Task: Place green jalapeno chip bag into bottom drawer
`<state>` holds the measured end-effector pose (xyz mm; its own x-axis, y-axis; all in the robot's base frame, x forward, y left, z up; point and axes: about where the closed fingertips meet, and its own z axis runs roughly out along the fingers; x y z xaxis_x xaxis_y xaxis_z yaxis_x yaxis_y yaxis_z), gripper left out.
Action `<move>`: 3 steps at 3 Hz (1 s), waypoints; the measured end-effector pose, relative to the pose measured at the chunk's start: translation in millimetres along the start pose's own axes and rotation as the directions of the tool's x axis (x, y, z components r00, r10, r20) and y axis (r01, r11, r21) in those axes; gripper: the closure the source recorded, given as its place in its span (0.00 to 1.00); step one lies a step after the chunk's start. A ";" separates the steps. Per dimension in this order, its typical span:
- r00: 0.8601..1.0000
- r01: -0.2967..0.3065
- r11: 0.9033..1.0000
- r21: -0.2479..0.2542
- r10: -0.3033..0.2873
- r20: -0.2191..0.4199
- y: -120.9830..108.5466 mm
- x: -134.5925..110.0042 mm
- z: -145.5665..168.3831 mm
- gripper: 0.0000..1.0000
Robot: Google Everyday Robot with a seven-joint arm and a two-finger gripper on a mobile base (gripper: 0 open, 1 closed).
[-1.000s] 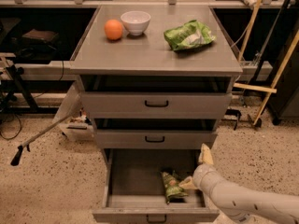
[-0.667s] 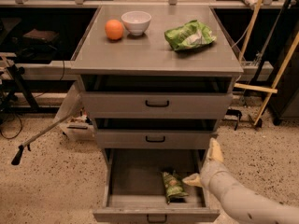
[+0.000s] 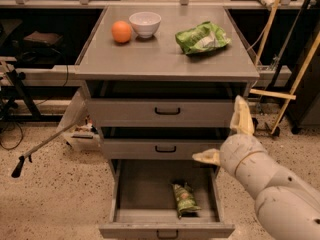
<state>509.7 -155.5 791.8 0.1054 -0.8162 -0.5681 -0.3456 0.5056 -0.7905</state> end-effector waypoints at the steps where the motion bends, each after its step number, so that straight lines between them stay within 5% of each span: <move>1: 0.996 0.042 0.988 0.148 -0.053 0.072 -82.7 -93.6 -30.7 0.00; 2: 0.994 0.016 0.955 0.298 -0.048 0.098 -159.0 -154.8 -68.1 0.00; 3: 0.997 -0.034 0.939 0.342 0.010 0.071 -179.6 -138.9 -89.2 0.00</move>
Offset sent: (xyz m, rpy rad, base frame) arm -0.2241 -0.2379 0.3709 0.2991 -0.3964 -0.6202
